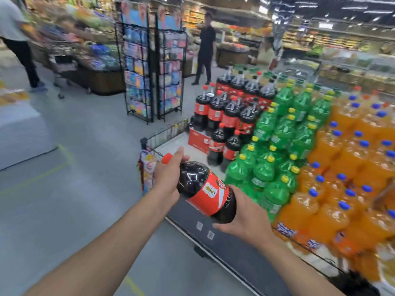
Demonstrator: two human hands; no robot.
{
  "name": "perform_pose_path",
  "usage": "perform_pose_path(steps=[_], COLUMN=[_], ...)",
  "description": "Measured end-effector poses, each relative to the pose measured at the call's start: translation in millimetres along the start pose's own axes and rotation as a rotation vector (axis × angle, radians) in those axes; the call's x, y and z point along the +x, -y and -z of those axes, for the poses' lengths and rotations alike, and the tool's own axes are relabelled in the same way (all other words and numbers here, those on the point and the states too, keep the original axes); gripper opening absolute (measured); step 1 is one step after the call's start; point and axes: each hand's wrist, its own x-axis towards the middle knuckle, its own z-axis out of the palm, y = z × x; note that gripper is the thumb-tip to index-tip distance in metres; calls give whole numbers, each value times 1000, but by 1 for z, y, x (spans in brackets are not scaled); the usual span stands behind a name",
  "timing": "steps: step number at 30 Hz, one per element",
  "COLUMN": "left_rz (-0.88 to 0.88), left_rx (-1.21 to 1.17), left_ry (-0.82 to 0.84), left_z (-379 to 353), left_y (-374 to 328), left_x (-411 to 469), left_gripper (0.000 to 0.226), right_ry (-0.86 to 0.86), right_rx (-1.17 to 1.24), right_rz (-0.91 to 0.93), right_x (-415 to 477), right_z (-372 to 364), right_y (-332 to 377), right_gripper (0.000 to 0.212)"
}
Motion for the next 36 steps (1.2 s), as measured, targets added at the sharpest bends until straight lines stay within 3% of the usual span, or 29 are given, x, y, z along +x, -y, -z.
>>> perform_pose_path(steps=[8, 23, 31, 36], left_rz=[-78, -90, -70, -68], left_rx=[-66, -22, 29, 85], left_ry=[-125, -220, -159, -26], left_z=[39, 16, 6, -3], left_y=[-38, -90, -110, -126], left_x=[79, 258, 360, 438], left_gripper=[28, 31, 33, 31], right_ry=[58, 127, 138, 100], right_rx=[16, 147, 164, 159], right_rz=[107, 194, 106, -10], right_x=[99, 313, 399, 453], right_z=[-39, -77, -109, -128], right_y=[40, 38, 42, 48], right_gripper=[105, 92, 97, 107])
